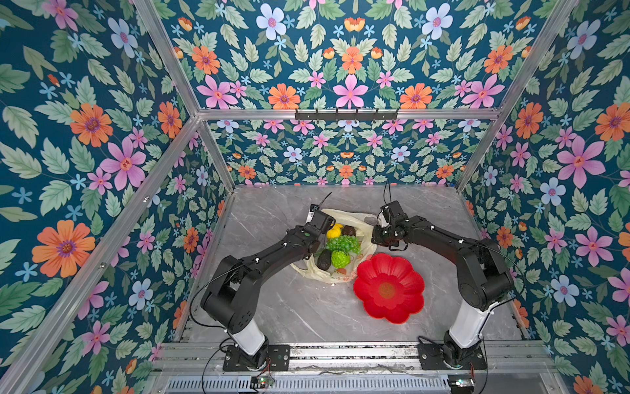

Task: Take fruits out of the plastic bag
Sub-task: Spread open the plastic bag at the center of the table.

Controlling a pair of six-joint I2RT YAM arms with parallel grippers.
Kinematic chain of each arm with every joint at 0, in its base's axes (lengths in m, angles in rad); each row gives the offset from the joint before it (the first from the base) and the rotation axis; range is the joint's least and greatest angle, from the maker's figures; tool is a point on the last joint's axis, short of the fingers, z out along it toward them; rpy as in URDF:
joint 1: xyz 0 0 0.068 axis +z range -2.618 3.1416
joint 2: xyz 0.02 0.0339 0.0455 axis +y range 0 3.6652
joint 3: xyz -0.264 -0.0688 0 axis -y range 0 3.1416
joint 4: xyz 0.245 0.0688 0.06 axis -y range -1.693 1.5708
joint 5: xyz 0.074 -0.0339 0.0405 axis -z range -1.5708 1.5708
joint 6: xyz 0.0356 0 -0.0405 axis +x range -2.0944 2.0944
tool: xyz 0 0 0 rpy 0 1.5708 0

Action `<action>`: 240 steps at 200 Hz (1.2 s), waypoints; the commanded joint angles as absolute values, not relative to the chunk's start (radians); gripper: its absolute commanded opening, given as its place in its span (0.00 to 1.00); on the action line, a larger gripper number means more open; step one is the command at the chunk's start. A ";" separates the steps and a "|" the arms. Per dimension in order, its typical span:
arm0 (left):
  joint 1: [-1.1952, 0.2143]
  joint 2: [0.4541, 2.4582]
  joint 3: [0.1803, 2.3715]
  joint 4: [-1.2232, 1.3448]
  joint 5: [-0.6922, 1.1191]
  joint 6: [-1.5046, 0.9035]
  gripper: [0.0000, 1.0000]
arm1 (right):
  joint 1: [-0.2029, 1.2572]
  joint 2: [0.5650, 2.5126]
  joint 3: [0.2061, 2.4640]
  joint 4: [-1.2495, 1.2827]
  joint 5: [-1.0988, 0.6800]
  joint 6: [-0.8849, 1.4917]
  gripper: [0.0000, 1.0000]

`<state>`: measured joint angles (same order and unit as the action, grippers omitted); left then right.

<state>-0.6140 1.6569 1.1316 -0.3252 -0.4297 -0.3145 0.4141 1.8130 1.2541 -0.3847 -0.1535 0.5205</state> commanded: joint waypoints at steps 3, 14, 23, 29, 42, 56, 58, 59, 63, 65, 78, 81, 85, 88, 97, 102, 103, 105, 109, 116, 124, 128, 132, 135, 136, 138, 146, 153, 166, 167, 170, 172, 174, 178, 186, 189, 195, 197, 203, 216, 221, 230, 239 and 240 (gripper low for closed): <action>-0.589 1.658 1.121 -0.295 -0.346 -0.311 0.62 | 0.415 1.820 1.262 -0.390 -0.147 0.519 0.00; -0.562 1.659 1.111 -0.277 -0.296 -0.320 0.55 | 0.414 1.825 1.268 -0.392 -0.147 0.518 0.00; -0.540 1.658 1.100 -0.261 -0.254 -0.330 0.49 | 0.415 1.829 1.270 -0.393 -0.147 0.517 0.00; -0.526 1.657 1.089 -0.245 -0.227 -0.333 0.46 | 0.416 1.833 1.273 -0.391 -0.146 0.517 0.00; -0.499 1.644 1.066 -0.211 -0.182 -0.340 0.38 | 0.414 1.840 1.279 -0.390 -0.150 0.517 0.00; -0.477 1.631 1.044 -0.189 -0.169 -0.356 0.29 | 0.415 1.849 1.286 -0.391 -0.153 0.518 0.00; -0.473 1.628 1.041 -0.186 -0.169 -0.359 0.28 | 0.416 1.849 1.287 -0.391 -0.154 0.517 0.00; -0.471 1.625 1.038 -0.184 -0.170 -0.360 0.27 | 0.415 1.850 1.288 -0.390 -0.155 0.517 0.00; -0.464 1.618 1.030 -0.175 -0.173 -0.365 0.24 | 0.415 1.853 1.290 -0.391 -0.156 0.516 0.00; -0.461 1.615 1.026 -0.170 -0.175 -0.368 0.23 | 0.415 1.854 1.292 -0.390 -0.157 0.517 0.00; -0.435 1.578 0.986 -0.132 -0.176 -0.390 0.15 | 0.417 1.867 1.307 -0.392 -0.172 0.511 0.00; -0.427 1.568 0.974 -0.124 -0.176 -0.397 0.13 | 0.417 1.871 1.310 -0.394 -0.175 0.509 0.00; -0.419 1.557 0.959 -0.112 -0.176 -0.405 0.11 | 0.419 1.875 1.315 -0.394 -0.178 0.507 0.00; -0.414 1.548 0.948 -0.103 -0.176 -0.411 0.09 | 0.418 1.879 1.321 -0.396 -0.180 0.506 0.00; -0.397 1.520 0.916 -0.079 -0.179 -0.428 0.05 | 0.423 1.890 1.337 -0.403 -0.181 0.503 0.00; -0.391 1.505 0.899 -0.066 -0.181 -0.435 0.02 | 0.423 1.896 1.344 -0.408 -0.181 0.500 0.00; -0.390 1.502 0.895 -0.064 -0.182 -0.437 0.02 | 0.424 1.897 1.345 -0.408 -0.180 0.499 0.00; -0.388 1.496 0.888 -0.059 -0.184 -0.440 0.01 | 0.425 1.900 1.347 -0.410 -0.182 0.499 0.00; -0.386 1.485 0.875 -0.051 -0.187 -0.444 0.00 | 0.426 1.905 1.354 -0.411 -0.182 0.499 0.00; -0.385 1.467 0.852 -0.035 -0.189 -0.449 0.00 | 0.426 1.915 1.366 -0.416 -0.187 0.499 0.00; -0.385 1.448 0.826 -0.016 -0.184 -0.452 0.00 | 0.427 1.923 1.375 -0.417 -0.192 0.499 0.00; -0.384 1.440 0.812 -0.006 -0.177 -0.453 0.00 | 0.427 1.927 1.381 -0.417 -0.193 0.498 0.00; -0.385 1.432 0.800 0.005 -0.165 -0.451 0.00 | 0.428 1.931 1.387 -0.420 -0.195 0.497 0.00; -0.384 1.427 0.792 0.013 -0.155 -0.451 0.00 | 0.428 1.934 1.391 -0.422 -0.196 0.497 0.00; -0.384 1.426 0.790 0.017 -0.153 -0.451 0.00 | 0.428 1.935 1.392 -0.423 -0.195 0.498 0.00; -0.384 1.423 0.783 0.022 -0.146 -0.450 0.00 | 0.428 1.938 1.395 -0.424 -0.195 0.496 0.00; -0.384 1.416 0.766 0.044 -0.116 -0.443 0.00 | 0.431 1.944 1.404 -0.428 -0.196 0.496 0.00; -0.385 1.415 0.756 0.054 -0.091 -0.440 0.00 | 0.432 1.947 1.412 -0.430 -0.196 0.494 0.00; -0.389 1.421 0.750 0.064 -0.063 -0.435 0.00 | 0.433 1.955 1.422 -0.434 -0.196 0.494 0.00; -0.389 1.422 0.750 0.064 -0.061 -0.434 0.00 | 0.434 1.955 1.422 -0.435 -0.196 0.494 0.00; -0.391 1.423 0.749 0.064 -0.060 -0.433 0.00 | 0.434 1.955 1.423 -0.435 -0.196 0.494 0.00; -0.391 1.423 0.748 0.065 -0.060 -0.432 0.00 | 0.435 1.958 1.425 -0.434 -0.196 0.494 0.00; -0.392 1.424 0.748 0.065 -0.061 -0.431 0.00 | 0.435 1.959 1.425 -0.435 -0.196 0.494 0.00; -0.395 1.424 0.747 0.067 -0.061 -0.429 0.00 | 0.434 1.959 1.428 -0.436 -0.196 0.495 0.00; -0.397 1.425 0.744 0.076 -0.058 -0.424 0.00 | 0.435 1.959 1.428 -0.439 -0.195 0.496 0.00; -0.398 1.424 0.743 0.079 -0.055 -0.421 0.00 | 0.434 1.958 1.429 -0.439 -0.194 0.495 0.00; -0.403 1.426 0.744 0.087 -0.051 -0.417 0.00 | 0.436 1.958 1.428 -0.440 -0.190 0.496 0.00; -0.403 1.427 0.744 0.088 -0.051 -0.415 0.00 | 0.436 1.958 1.428 -0.441 -0.189 0.496 0.00; -0.409 1.428 0.745 0.092 -0.051 -0.412 0.00 | 0.435 1.955 1.428 -0.443 -0.185 0.496 0.00; -0.427 1.435 0.751 0.095 -0.056 -0.398 0.00 | 0.435 1.943 1.422 -0.449 -0.168 0.494 0.00; -0.436 1.439 0.756 0.095 -0.061 -0.394 0.00 | 0.435 1.936 1.419 -0.449 -0.161 0.493 0.00; -0.448 1.447 0.762 0.093 -0.070 -0.386 0.00 | 0.436 1.927 1.412 -0.453 -0.146 0.492 0.00; -0.458 1.454 0.768 0.091 -0.074 -0.382 0.00 | 0.434 1.917 1.406 -0.455 -0.132 0.494 0.00; -0.459 1.454 0.768 0.091 -0.074 -0.383 0.00 | 0.434 1.916 1.405 -0.455 -0.130 0.494 0.00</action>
<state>-0.4370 1.4414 0.7544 0.0654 -0.0734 -0.4149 0.4335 1.9392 1.4132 -0.4316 -0.1780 0.5030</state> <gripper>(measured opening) 0.051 0.051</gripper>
